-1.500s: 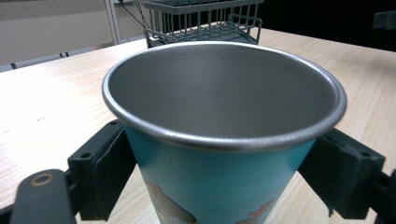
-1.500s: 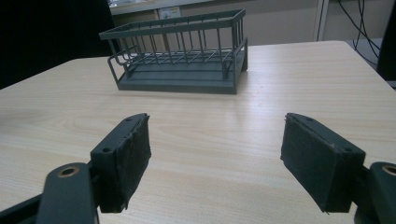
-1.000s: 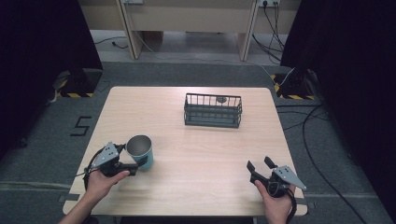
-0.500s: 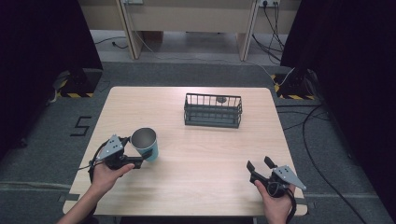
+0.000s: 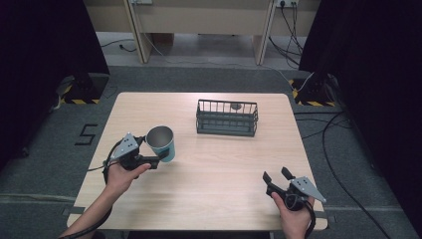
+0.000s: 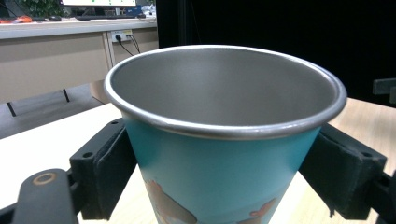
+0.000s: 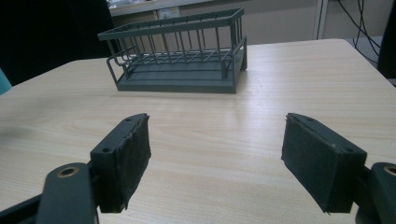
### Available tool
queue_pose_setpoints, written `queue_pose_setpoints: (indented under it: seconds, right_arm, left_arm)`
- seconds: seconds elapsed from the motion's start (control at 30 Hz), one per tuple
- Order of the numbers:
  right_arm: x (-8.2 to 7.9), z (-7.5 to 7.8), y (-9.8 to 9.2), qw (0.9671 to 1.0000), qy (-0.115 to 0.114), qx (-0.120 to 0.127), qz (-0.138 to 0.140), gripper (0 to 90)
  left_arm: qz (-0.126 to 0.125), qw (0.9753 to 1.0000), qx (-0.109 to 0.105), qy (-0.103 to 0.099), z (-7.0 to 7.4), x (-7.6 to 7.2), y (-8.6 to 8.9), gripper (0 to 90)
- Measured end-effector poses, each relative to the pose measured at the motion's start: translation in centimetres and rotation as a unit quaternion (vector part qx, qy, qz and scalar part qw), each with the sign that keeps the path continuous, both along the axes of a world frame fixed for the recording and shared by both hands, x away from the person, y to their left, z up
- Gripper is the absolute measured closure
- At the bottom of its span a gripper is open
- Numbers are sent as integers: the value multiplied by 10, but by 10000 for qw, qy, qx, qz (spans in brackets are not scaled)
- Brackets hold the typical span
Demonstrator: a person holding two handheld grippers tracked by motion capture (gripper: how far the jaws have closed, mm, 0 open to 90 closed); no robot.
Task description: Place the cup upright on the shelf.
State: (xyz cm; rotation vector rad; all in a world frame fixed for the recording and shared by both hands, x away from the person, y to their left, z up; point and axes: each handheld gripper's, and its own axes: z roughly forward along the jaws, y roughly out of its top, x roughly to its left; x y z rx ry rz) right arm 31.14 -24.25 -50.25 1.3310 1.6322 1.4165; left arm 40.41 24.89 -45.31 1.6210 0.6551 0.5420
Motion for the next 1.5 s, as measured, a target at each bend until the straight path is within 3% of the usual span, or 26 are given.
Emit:
queue_pose_setpoints:
  seconds: [0.7, 1.1, 1.5]
  right_arm:
    - [1, -1, 0, 10000, 23, -1, 17, 243]
    - [2, -2, 1, 10000, 38, 4, 34, 239]
    - [2, -3, 1, 10000, 51, 15, 44, 236]
  left_arm:
    - [-56, 9998, 8, -179, 26, 36, -36, 148]
    - [-23, 9999, -48, -116, 31, 59, -57, 148]
    - [2, 9999, 52, -155, 40, 87, -83, 149]
